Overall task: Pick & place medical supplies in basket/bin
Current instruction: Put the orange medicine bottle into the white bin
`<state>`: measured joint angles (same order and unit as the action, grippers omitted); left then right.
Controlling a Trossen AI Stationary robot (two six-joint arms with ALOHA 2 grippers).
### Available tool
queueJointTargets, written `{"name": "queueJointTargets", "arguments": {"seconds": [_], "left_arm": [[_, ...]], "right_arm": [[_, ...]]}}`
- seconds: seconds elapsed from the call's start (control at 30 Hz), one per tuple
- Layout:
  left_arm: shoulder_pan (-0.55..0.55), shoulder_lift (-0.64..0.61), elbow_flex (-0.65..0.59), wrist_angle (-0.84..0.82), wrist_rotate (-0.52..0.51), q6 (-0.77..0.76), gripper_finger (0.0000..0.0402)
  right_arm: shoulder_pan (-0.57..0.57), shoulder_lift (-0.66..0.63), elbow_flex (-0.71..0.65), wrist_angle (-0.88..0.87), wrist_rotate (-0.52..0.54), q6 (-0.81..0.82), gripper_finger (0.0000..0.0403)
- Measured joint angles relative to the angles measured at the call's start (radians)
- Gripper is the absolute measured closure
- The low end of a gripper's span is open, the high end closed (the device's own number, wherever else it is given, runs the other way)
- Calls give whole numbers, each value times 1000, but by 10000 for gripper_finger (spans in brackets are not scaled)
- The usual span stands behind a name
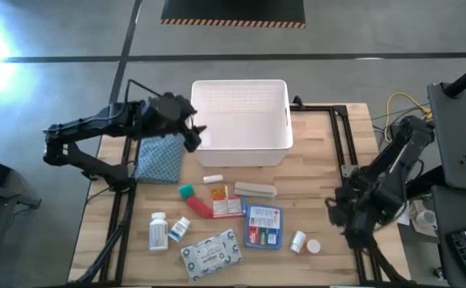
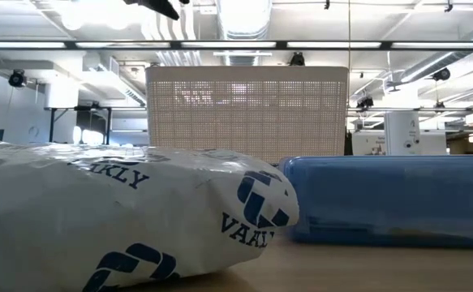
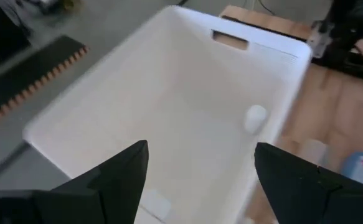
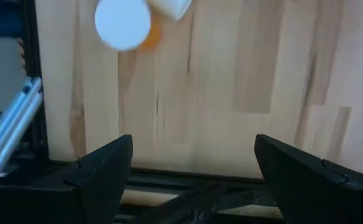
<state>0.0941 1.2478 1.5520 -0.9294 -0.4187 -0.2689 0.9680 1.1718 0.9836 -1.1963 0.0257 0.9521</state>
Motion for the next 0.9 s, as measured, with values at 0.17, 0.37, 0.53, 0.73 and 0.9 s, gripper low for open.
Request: {"name": "queueJointTargets", "arguments": {"seconds": [0.17, 0.37, 0.53, 0.73, 0.9], "left_arm": [[-73, -7, -54, 76, 2, -47, 129], [-117, -7, -62, 89, 1, -48, 129], [-173, -23, -64, 88, 0, -48, 129], [-267, -43, -83, 82, 0, -90, 129], [-315, -43, -88, 78, -5, -142, 129]], "right_arm": [[91, 89, 17, 93, 76, 16, 78], [125, 233, 32, 266, 139, 23, 75], [122, 367, 106, 217, 154, 106, 56], [109, 467, 205, 152, 166, 154, 37], [74, 516, 221, 164, 170, 165, 37]]}}
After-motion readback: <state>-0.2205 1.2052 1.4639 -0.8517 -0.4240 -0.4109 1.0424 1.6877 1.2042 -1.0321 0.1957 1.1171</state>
